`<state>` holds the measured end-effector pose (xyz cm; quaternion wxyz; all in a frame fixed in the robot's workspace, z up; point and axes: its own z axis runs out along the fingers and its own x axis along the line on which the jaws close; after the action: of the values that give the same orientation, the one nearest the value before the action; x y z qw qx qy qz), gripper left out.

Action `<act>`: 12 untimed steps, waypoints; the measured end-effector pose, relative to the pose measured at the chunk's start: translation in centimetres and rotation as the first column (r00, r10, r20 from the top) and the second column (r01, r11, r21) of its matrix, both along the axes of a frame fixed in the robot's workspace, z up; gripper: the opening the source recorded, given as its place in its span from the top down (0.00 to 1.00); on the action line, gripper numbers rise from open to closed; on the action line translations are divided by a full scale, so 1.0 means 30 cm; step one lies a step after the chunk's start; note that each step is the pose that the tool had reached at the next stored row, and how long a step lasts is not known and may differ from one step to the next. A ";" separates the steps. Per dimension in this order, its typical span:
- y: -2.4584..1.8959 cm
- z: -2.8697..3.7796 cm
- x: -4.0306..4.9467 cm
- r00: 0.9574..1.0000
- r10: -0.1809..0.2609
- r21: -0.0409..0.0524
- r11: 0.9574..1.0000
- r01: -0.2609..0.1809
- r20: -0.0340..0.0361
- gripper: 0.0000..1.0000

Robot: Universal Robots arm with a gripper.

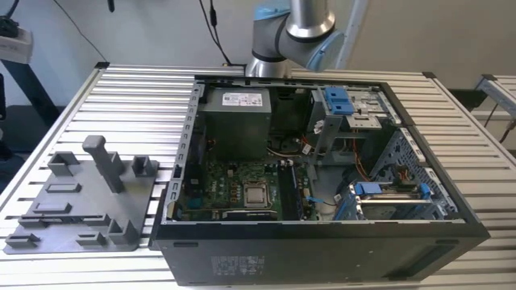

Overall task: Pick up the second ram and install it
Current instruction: 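Pick up the second ram and move it above second insertion slot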

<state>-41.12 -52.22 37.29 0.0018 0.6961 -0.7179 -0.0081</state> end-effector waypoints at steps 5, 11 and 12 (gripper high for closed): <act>0.000 -0.001 0.000 1.000 0.017 0.045 0.999 -0.017 0.002 0.89; 0.000 -0.001 0.000 1.000 0.017 0.045 0.999 -0.017 -0.003 0.89; 0.000 -0.001 0.000 1.000 0.018 0.045 0.999 -0.017 -0.003 0.89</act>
<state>-41.12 -52.22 37.28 -0.0125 0.7022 -0.7114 -0.0256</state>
